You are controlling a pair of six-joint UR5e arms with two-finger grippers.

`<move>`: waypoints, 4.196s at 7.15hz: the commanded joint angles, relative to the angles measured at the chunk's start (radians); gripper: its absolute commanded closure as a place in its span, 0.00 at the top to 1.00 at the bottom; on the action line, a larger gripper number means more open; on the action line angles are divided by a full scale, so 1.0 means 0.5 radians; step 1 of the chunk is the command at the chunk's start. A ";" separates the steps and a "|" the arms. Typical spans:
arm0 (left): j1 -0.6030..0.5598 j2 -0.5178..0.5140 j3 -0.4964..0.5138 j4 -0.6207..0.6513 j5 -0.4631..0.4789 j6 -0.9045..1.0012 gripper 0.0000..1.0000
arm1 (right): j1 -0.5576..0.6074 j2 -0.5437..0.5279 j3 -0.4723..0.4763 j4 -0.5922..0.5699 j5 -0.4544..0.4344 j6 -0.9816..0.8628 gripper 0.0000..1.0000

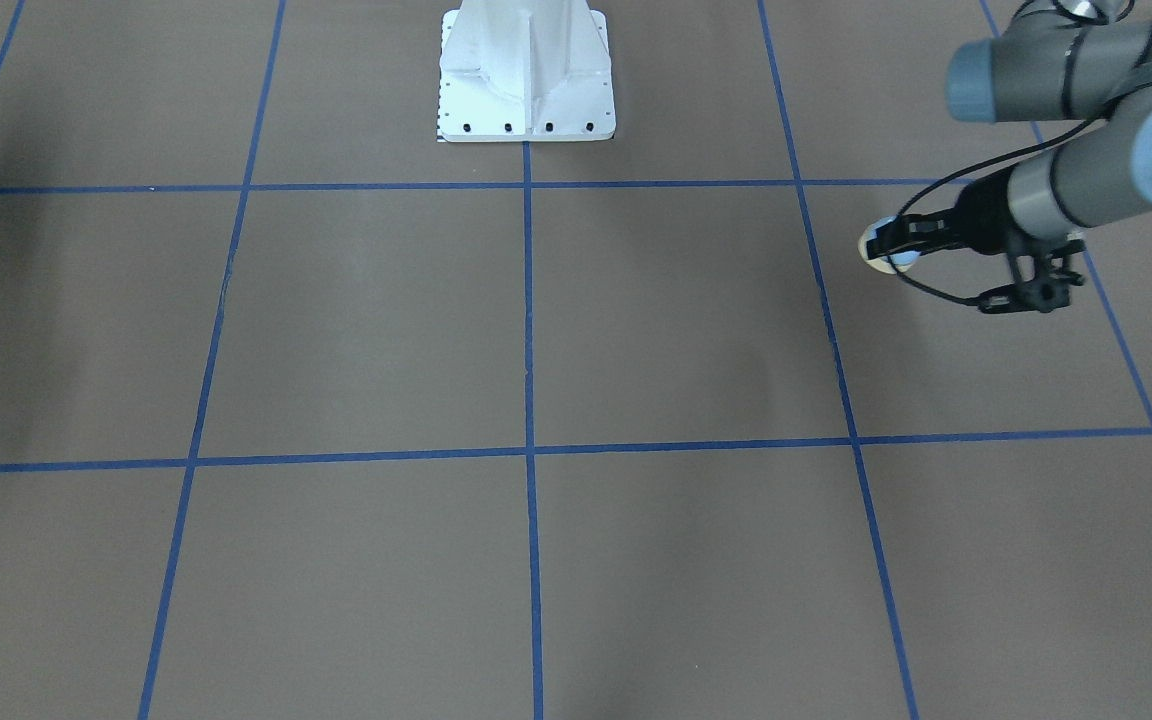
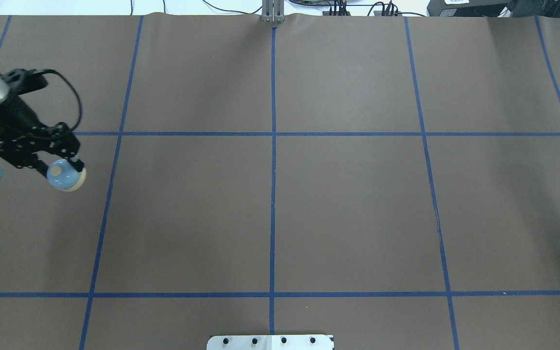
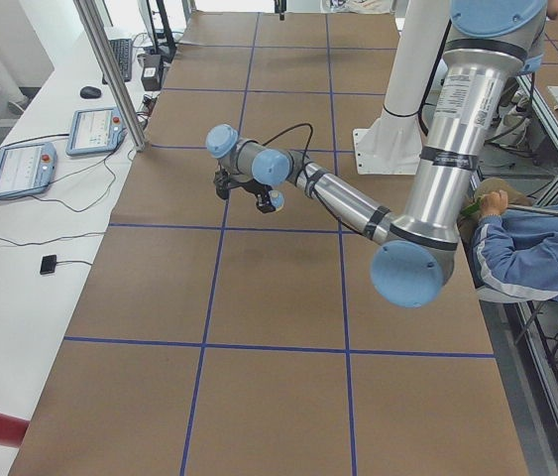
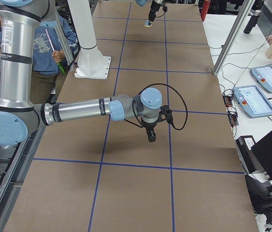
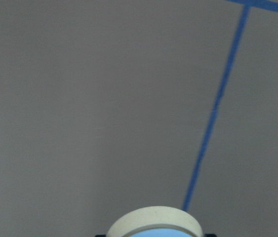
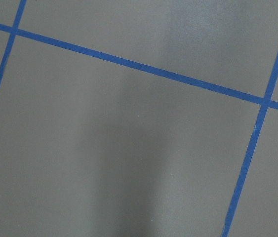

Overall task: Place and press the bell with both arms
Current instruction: 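Move the left gripper with the bell to the table centre and lower it, then release the bell and lift the left gripper away while the right arm approaches, then lower the right gripper onto the bell's top button and press down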

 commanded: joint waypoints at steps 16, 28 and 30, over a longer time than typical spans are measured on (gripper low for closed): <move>0.637 -1.465 1.551 -0.693 0.562 -0.909 0.99 | -0.659 0.564 -0.008 0.188 -0.279 1.140 1.00; 0.099 -0.103 0.072 -0.650 0.323 -0.686 0.95 | -1.790 1.805 -0.710 0.154 -1.118 2.812 0.00; 0.102 -0.103 0.072 -0.650 0.323 -0.686 0.95 | -1.830 1.821 -0.769 0.169 -1.124 2.809 0.00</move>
